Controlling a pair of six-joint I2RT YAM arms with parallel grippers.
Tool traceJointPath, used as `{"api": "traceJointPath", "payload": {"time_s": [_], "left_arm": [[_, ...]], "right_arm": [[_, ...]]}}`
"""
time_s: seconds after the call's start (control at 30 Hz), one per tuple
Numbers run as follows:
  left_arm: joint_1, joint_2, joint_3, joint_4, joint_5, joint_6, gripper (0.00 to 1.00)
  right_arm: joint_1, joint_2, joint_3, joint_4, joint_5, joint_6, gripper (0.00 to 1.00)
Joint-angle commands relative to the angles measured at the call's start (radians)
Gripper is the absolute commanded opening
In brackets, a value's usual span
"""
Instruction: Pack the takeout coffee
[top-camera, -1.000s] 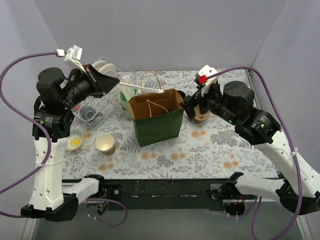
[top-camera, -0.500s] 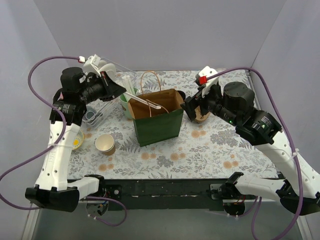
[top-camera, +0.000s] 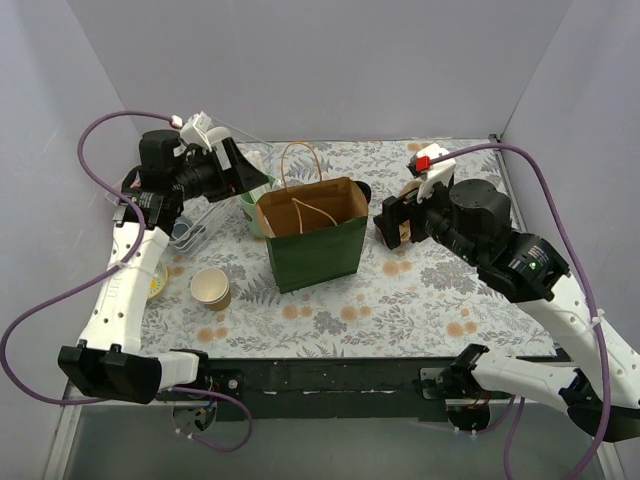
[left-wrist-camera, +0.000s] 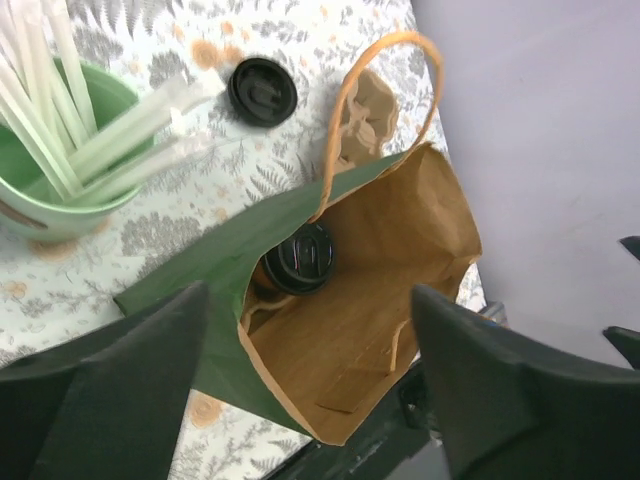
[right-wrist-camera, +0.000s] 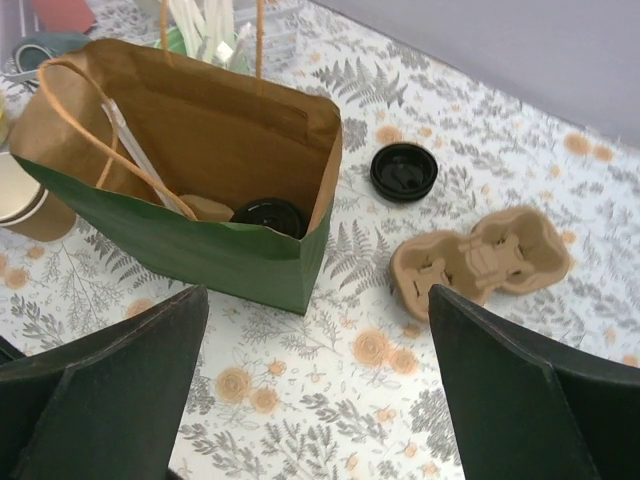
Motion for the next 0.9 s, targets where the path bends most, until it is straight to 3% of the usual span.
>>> {"api": "traceJointPath", "payload": {"time_s": [0.0, 0.13, 0.43, 0.87], "left_arm": [[0.003, -0.042, 0.115, -0.040, -0.020, 0.055, 0.98], [0.003, -0.121, 0.071, -0.026, 0.006, 0.057, 0.98], [0.003, -0.471, -0.270, 0.169, 0.049, -0.032, 0.98], [0.003, -0.573, -0.341, 0.218, 0.042, -0.101, 0.98]], "right_arm": [[-0.004, 0.036, 0.051, -0.077, 0.074, 0.162, 0.98], [-0.004, 0.045, 0.070, -0.086, 0.083, 0.272, 0.99], [-0.004, 0.010, 0.051, -0.025, 0.022, 0.386, 0.99], [-0.004, -0.049, -0.013, 0.058, 0.011, 0.441, 0.98]]}}
